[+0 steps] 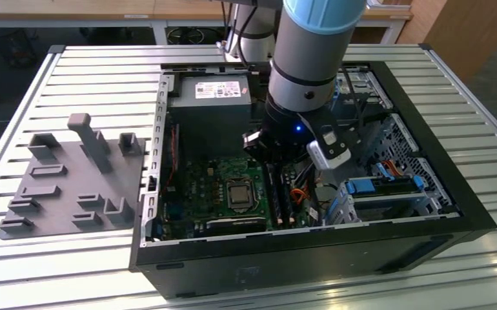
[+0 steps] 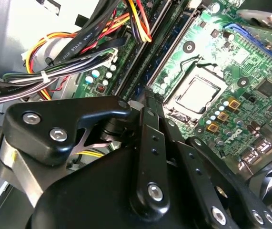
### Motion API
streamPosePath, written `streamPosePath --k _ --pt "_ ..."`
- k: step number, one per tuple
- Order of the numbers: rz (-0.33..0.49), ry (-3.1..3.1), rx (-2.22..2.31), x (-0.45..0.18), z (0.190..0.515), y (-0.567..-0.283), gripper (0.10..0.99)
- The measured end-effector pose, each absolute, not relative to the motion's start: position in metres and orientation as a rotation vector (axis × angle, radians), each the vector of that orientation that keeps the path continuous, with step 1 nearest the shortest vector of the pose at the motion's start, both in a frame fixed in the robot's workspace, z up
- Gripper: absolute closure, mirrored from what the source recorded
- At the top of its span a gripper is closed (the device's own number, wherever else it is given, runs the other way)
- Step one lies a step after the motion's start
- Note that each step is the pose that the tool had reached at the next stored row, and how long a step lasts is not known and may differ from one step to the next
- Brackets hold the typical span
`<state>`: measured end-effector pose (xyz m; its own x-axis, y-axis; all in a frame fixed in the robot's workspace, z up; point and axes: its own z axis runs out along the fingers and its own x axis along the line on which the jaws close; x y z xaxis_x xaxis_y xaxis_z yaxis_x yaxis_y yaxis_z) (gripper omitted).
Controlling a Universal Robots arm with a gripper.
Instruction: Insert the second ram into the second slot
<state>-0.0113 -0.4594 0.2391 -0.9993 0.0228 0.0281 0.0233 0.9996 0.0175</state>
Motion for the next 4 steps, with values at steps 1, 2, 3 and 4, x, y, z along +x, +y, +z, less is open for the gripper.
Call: streamPosePath --k 1,2,3,4 --pt "-0.027 -3.113 -0.036 -0.0114 0.2394 -0.4595 0.980" --pt "-0.027 -3.113 -0.036 -0.0114 0.2395 -0.4595 0.980" --pt "-0.027 -3.113 -0.036 -0.0114 0.2395 -0.4595 0.980" --pt "-0.027 -3.113 -0.036 -0.0115 0.2396 -0.4595 0.980"
